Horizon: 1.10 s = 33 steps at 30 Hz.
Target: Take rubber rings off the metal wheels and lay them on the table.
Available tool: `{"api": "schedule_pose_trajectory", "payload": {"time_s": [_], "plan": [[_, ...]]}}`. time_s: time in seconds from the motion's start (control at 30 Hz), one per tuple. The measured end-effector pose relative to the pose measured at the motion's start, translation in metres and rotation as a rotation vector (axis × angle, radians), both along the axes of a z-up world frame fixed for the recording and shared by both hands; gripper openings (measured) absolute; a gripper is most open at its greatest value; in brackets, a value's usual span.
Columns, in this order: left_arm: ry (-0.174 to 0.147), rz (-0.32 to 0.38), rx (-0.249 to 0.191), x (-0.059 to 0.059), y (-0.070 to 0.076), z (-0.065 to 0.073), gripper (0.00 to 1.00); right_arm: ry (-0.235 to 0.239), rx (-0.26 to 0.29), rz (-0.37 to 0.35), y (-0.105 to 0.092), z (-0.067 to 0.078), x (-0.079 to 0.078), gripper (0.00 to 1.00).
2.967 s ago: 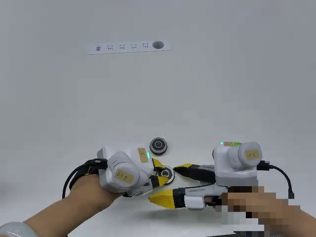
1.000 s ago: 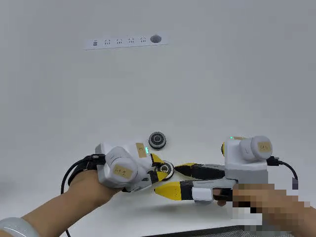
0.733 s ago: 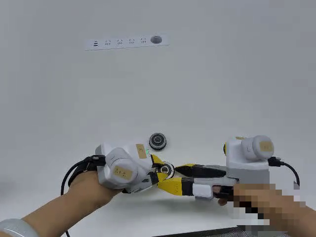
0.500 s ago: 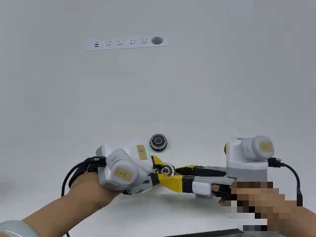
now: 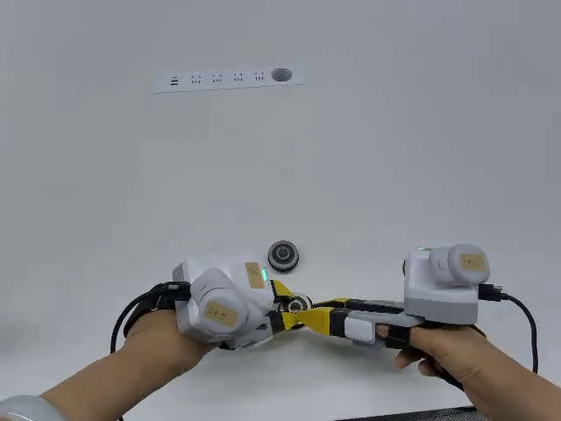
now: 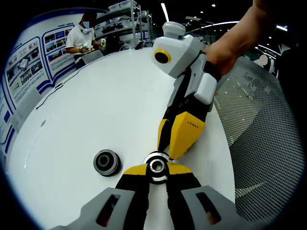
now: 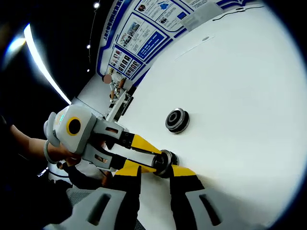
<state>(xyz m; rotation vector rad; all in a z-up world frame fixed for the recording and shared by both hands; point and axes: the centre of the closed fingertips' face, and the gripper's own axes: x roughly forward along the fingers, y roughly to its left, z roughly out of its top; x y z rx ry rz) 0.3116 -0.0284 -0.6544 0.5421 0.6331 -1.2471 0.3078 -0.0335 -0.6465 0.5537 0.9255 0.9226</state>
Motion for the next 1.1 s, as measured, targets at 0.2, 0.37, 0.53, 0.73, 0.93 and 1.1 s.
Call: {"api": "schedule_pose_trajectory", "payload": {"time_s": [0.2,0.37,0.53,0.73,0.93,1.1], "plan": [[0.000,0.004,-0.001,0.000,0.000,0.000,0.12,0.011,-0.016,-0.015,-0.002,-0.003,0.002,0.18],[-0.001,0.008,-0.002,0.000,0.000,0.000,0.12,0.023,-0.033,-0.035,-0.005,-0.008,0.005,0.12],[-0.001,0.007,-0.004,0.000,0.000,0.000,0.12,0.036,-0.039,-0.049,-0.006,-0.011,0.006,0.09],[0.000,0.009,-0.008,0.000,0.000,0.000,0.12,0.065,-0.029,-0.072,-0.007,-0.014,0.007,0.07],[0.000,0.009,-0.010,0.000,0.000,0.000,0.12,0.086,-0.014,-0.088,-0.008,-0.016,0.007,0.06],[-0.001,0.007,-0.008,0.000,0.000,0.000,0.12,0.062,-0.027,-0.075,-0.007,-0.016,0.007,0.05]]}}
